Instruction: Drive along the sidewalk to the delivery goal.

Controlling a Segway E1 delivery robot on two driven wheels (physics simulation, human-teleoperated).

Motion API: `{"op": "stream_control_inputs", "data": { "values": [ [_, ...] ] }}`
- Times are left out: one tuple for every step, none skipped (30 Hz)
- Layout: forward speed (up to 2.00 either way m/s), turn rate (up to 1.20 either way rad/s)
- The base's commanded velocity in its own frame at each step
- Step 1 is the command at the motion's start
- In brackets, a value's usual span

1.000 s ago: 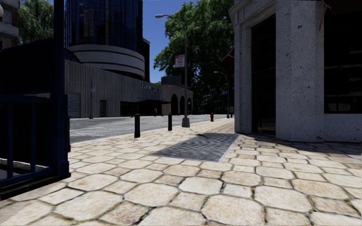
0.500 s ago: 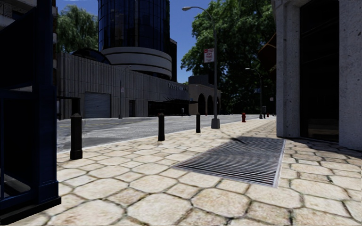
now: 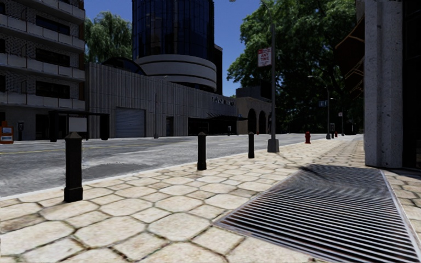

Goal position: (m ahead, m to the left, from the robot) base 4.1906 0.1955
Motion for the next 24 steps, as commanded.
{"op": "stream_control_inputs", "data": {
  "values": [
    [1.65, 0.46],
    [1.65, 0.47],
    [1.65, 0.47],
    [1.65, 0.47],
    [1.65, 0.47],
    [1.65, 0.47],
    [1.65, 0.47],
    [1.65, 0.47],
    [1.65, 0.47],
    [1.65, 0.46],
    [1.65, 0.38],
    [1.65, 0.28],
    [1.65, 0.18],
    [1.65, 0.1],
    [1.65, 0.0],
    [1.65, 0.0],
    [1.65, 0.0],
    [1.65, 0.0],
    [1.65, 0.0],
    [1.65, 0.0],
    [1.65, 0.0],
    [1.65, 0.0],
    [1.65, 0.0],
    [1.65, 0.0]
  ]
}}
